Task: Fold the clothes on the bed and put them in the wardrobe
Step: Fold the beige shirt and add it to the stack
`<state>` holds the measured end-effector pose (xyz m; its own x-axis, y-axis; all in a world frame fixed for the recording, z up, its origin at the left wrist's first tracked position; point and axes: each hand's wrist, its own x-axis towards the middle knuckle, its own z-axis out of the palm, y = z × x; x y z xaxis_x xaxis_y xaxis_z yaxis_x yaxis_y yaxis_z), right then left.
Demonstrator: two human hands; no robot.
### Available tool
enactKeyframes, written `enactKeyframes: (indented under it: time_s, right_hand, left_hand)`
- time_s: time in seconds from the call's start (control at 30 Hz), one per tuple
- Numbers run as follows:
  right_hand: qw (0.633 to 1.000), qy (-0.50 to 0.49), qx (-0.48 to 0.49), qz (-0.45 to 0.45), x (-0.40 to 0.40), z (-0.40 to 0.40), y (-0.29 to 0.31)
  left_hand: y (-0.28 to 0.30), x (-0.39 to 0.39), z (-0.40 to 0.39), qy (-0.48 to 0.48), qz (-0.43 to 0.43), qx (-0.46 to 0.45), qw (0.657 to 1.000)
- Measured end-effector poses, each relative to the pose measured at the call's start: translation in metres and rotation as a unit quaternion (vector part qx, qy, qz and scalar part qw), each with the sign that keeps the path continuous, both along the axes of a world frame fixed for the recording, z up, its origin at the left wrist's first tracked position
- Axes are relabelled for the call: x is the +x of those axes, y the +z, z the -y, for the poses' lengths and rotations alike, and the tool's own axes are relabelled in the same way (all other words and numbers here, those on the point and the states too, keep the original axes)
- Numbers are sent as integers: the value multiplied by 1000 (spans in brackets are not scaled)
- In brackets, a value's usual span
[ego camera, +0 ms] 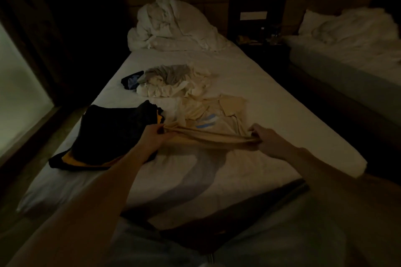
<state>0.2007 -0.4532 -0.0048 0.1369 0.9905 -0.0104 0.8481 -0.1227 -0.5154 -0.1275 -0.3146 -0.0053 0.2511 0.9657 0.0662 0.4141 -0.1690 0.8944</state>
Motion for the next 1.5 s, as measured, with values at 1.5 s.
enactKeyframes:
  time_s: [1.5]
  right_hand:
    - [953, -136, 75, -261, 90, -283, 63]
  left_hand:
    - [29, 99, -261, 42, -36, -12, 998]
